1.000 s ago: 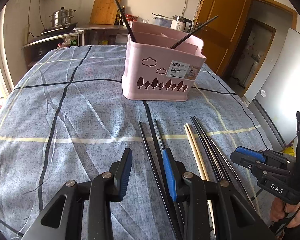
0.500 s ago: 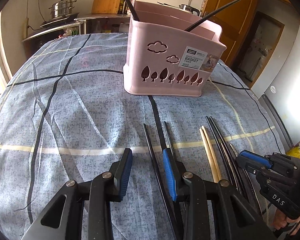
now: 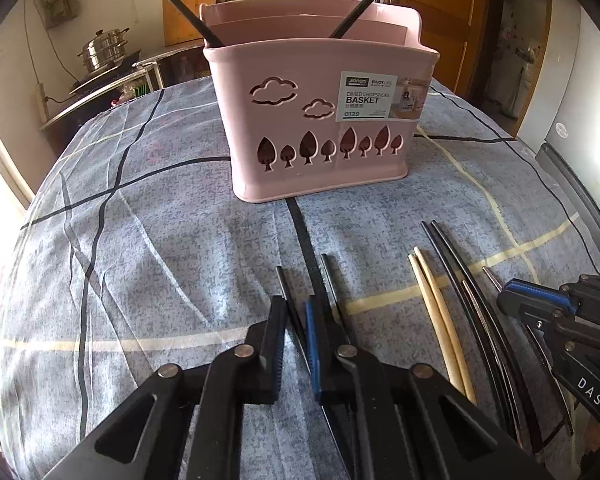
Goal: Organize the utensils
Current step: 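Close the left tool on a black chopstick while the right tool grasps another, then lift both held chopsticks and carry them over the pink basket, then lower the chopsticks into the basket and open both tools, then withdraw both open tools from the basket toward the remaining chopsticks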
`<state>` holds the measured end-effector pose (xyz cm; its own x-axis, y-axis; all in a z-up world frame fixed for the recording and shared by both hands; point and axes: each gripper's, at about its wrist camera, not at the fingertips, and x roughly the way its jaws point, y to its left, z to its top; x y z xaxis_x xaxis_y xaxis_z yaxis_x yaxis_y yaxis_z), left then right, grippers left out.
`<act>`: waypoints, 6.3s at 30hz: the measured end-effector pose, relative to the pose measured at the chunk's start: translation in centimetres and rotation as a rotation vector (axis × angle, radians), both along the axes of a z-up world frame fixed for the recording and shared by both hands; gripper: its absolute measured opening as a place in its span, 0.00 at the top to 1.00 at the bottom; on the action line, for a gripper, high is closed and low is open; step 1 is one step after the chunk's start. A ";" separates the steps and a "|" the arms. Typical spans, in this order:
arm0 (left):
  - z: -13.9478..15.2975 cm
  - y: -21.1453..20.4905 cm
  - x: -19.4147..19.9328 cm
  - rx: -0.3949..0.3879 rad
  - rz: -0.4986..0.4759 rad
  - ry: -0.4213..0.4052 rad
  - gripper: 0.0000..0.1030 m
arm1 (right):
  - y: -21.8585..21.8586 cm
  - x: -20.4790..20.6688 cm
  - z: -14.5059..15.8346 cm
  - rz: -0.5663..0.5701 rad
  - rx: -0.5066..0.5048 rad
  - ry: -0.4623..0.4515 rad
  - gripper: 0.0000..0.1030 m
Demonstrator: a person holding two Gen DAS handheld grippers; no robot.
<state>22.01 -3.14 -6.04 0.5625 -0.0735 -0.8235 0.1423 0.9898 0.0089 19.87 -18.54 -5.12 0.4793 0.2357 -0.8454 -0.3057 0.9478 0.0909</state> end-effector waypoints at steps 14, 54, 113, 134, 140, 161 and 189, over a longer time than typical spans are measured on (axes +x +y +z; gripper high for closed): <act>5.1 1.1 -1.3 -0.121 -0.036 -0.074 0.95 | -1.3 0.0 2.9 -0.025 0.100 -0.023 0.96; 18.3 5.6 -6.0 -0.207 -0.037 -0.317 0.96 | -3.8 -1.4 13.4 -0.059 0.160 -0.256 0.96; 24.9 8.7 8.6 -0.378 0.070 -0.413 0.96 | 2.8 9.2 20.2 -0.069 0.372 -0.403 0.96; 19.4 8.9 9.6 -0.331 0.087 -0.329 0.93 | 4.1 10.6 14.9 -0.053 0.338 -0.276 0.94; 20.6 9.4 7.8 -0.298 0.103 -0.366 0.85 | 3.2 9.5 16.1 -0.049 0.334 -0.307 0.90; 17.9 6.4 -7.0 -0.291 0.051 -0.398 0.83 | -0.7 -3.2 15.4 -0.017 0.271 -0.365 0.87; 10.9 3.8 -16.0 -0.263 0.020 -0.306 0.83 | -2.1 -11.0 10.0 -0.018 0.209 -0.299 0.76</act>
<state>6.05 0.71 4.83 0.7823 -0.2463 -0.5721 0.1533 0.9664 -0.2064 8.84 -20.67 4.92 0.7035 0.3779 -0.6018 -0.3312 0.9236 0.1929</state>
